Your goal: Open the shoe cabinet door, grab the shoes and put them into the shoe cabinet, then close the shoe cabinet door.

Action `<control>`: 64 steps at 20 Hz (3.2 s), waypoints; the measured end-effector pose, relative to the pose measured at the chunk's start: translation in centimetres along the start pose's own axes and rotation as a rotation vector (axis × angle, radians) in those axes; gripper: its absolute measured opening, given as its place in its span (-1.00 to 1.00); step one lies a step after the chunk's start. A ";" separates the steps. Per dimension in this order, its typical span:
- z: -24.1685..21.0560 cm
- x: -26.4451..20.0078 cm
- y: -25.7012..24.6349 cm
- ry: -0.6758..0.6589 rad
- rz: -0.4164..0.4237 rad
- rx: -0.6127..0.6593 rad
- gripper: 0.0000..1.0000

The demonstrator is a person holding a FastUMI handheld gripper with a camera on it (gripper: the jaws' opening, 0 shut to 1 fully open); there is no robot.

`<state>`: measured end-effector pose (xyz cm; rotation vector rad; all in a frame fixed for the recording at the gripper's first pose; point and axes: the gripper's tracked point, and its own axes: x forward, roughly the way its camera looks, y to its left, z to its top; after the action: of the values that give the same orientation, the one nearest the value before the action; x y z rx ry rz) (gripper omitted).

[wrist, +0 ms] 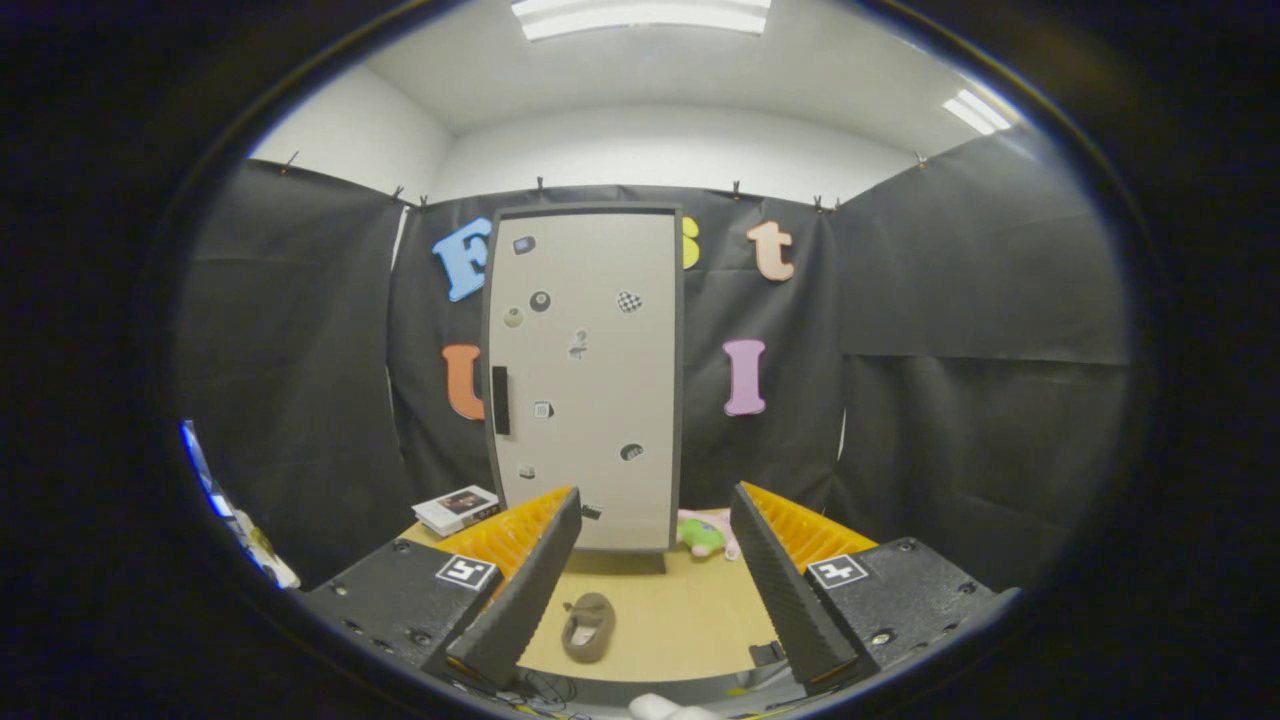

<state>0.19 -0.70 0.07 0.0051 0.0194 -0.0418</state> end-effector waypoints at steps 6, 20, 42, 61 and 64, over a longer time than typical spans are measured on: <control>0.1 0.6 0.7 0.006 -0.011 0.002 0.96; 3.1 13.0 13.5 0.003 0.078 0.046 0.96; 0.4 42.2 29.7 0.105 0.187 0.024 0.69; -0.1 38.9 29.5 0.133 0.262 0.021 -0.40; -0.2 36.3 28.6 0.129 0.277 -0.001 -0.41</control>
<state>37.64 26.33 -0.73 0.0089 0.1473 0.2354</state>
